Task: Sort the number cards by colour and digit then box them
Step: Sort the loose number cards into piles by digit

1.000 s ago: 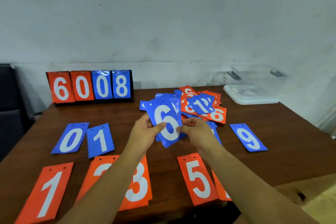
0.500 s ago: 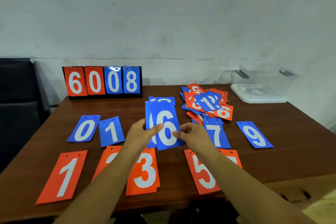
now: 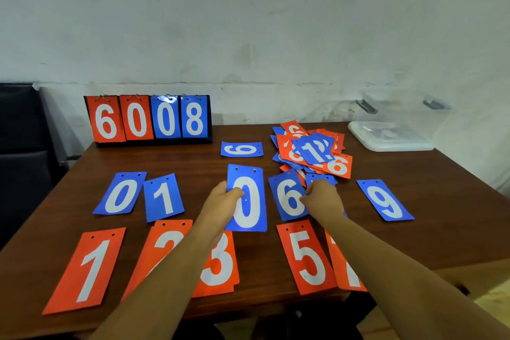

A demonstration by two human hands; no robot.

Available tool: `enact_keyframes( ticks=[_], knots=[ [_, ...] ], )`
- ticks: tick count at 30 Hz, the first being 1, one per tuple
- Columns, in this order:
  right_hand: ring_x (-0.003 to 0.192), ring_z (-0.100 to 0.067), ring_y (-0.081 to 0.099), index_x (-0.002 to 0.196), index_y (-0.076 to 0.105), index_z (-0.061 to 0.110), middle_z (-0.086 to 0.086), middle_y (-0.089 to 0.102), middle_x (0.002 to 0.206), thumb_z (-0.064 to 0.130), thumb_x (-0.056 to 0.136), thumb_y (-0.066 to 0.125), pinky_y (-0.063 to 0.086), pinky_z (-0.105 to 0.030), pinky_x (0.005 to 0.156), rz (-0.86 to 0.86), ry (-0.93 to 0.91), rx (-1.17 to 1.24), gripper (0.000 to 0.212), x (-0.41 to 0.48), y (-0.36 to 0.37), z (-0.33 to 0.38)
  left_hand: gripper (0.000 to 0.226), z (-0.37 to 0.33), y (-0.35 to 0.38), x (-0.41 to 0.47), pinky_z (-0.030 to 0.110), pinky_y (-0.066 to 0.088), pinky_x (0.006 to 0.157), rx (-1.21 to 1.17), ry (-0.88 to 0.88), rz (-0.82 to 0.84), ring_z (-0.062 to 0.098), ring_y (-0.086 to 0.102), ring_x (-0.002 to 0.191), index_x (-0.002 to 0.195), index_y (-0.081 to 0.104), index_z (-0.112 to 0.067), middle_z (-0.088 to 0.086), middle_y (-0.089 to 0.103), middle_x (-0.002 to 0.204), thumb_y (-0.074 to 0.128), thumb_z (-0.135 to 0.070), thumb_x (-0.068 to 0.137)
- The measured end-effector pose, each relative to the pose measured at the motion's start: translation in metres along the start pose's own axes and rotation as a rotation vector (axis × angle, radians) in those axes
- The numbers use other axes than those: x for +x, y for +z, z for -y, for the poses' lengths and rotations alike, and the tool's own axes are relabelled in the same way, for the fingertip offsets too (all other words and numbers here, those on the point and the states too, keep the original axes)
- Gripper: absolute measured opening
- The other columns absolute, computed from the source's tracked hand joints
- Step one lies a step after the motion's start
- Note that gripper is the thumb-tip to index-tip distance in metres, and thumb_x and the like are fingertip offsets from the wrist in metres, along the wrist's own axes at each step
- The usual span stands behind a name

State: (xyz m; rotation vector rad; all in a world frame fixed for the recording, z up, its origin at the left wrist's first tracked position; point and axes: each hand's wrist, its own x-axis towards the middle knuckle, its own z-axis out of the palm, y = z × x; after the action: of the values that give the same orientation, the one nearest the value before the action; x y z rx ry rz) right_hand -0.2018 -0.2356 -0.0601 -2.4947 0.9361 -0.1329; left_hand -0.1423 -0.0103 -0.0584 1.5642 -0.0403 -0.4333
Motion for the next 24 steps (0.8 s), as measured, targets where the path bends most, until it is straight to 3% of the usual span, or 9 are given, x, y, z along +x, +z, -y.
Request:
enact_keyframes(
  ticks=[3, 7, 9, 12, 15, 17, 21, 22, 24],
  knots=[
    [0.09, -0.022, 0.064, 0.107, 0.061, 0.01, -0.008, 0.066, 0.099, 0.025, 0.089, 0.068, 0.049, -0.029, 0.065, 0.032, 0.014, -0.106, 0.025, -0.002, 0.008, 0.004, 0.021, 0.004, 0.0, 0.003, 0.025, 0.055, 0.05, 0.047, 0.042, -0.009, 0.011, 0.074, 0.069, 0.097, 0.055, -0.03, -0.006, 0.071, 0.093, 0.073, -0.028, 0.088],
    [0.093, -0.021, 0.063, 0.105, 0.063, 0.011, -0.008, 0.065, 0.1, 0.027, 0.092, 0.064, 0.054, -0.031, 0.076, -0.012, -0.048, -0.191, 0.022, -0.007, 0.008, 0.011, 0.026, 0.006, -0.001, 0.005, 0.022, 0.054, 0.049, 0.063, 0.045, -0.016, 0.006, 0.074, 0.069, 0.097, 0.055, -0.028, -0.007, 0.072, 0.094, 0.077, -0.028, 0.084],
    [0.085, -0.018, 0.063, 0.093, 0.065, 0.011, -0.007, 0.066, 0.089, 0.034, 0.094, 0.06, 0.053, -0.032, 0.073, -0.037, -0.149, 0.007, 0.023, -0.012, 0.007, 0.023, 0.027, 0.005, -0.002, 0.006, 0.022, 0.056, 0.051, 0.099, 0.048, -0.016, 0.009, 0.074, 0.071, 0.098, 0.056, -0.028, -0.007, 0.072, 0.095, 0.077, -0.03, 0.083],
    [0.08, -0.009, 0.061, 0.089, 0.063, 0.022, 0.006, 0.064, 0.085, 0.046, 0.094, 0.056, 0.047, -0.023, 0.065, 0.168, -0.223, 0.409, 0.026, -0.027, 0.008, 0.06, 0.031, 0.002, -0.007, 0.007, 0.025, 0.06, 0.058, 0.13, 0.086, -0.017, 0.013, 0.074, 0.081, 0.107, 0.058, -0.025, -0.006, 0.072, 0.101, 0.076, -0.033, 0.083],
    [0.084, -0.007, 0.066, 0.093, 0.06, 0.026, 0.015, 0.062, 0.089, 0.037, 0.089, 0.067, 0.052, -0.019, 0.058, 0.295, -0.22, 0.588, 0.014, -0.034, 0.018, 0.088, 0.037, -0.002, -0.019, 0.008, 0.036, 0.063, 0.072, 0.082, 0.098, -0.029, 0.017, 0.074, 0.088, 0.115, 0.061, -0.021, -0.003, 0.073, 0.105, 0.076, -0.033, 0.083],
    [0.077, -0.006, 0.068, 0.087, 0.06, 0.026, 0.014, 0.064, 0.084, 0.032, 0.086, 0.072, 0.052, -0.017, 0.051, 0.306, -0.181, 0.651, 0.014, -0.036, 0.024, 0.102, 0.036, -0.005, -0.034, 0.01, 0.043, 0.062, 0.079, 0.073, 0.091, -0.043, 0.02, 0.074, 0.09, 0.118, 0.062, -0.021, -0.001, 0.074, 0.107, 0.074, -0.03, 0.085],
    [0.059, -0.011, 0.061, 0.087, 0.063, 0.002, -0.007, 0.069, 0.076, 0.019, 0.086, 0.072, 0.047, -0.02, 0.046, 0.278, -0.211, 0.698, 0.02, -0.043, 0.046, 0.133, 0.04, -0.01, -0.084, 0.014, 0.019, 0.054, 0.056, 0.232, 0.159, -0.115, 0.013, 0.068, 0.091, 0.118, 0.054, -0.031, -0.007, 0.068, 0.103, 0.073, -0.015, 0.087],
    [0.059, -0.014, 0.06, 0.09, 0.064, -0.001, -0.013, 0.07, 0.077, 0.017, 0.087, 0.07, 0.047, -0.02, 0.046, 0.287, -0.237, 0.71, 0.019, -0.046, 0.052, 0.141, 0.041, -0.012, -0.099, 0.016, 0.017, 0.05, 0.052, 0.276, 0.179, -0.159, 0.012, 0.067, 0.09, 0.118, 0.053, -0.033, -0.007, 0.067, 0.102, 0.073, -0.014, 0.087],
    [0.064, -0.015, 0.065, 0.091, 0.068, 0.006, -0.007, 0.073, 0.078, 0.016, 0.088, 0.065, 0.051, -0.022, 0.053, 0.304, -0.312, 0.68, 0.011, -0.052, 0.066, 0.158, 0.039, -0.014, -0.133, 0.02, 0.02, 0.046, 0.052, 0.32, 0.209, -0.265, 0.013, 0.064, 0.089, 0.116, 0.055, -0.032, -0.003, 0.066, 0.103, 0.072, -0.012, 0.088]
  ],
)
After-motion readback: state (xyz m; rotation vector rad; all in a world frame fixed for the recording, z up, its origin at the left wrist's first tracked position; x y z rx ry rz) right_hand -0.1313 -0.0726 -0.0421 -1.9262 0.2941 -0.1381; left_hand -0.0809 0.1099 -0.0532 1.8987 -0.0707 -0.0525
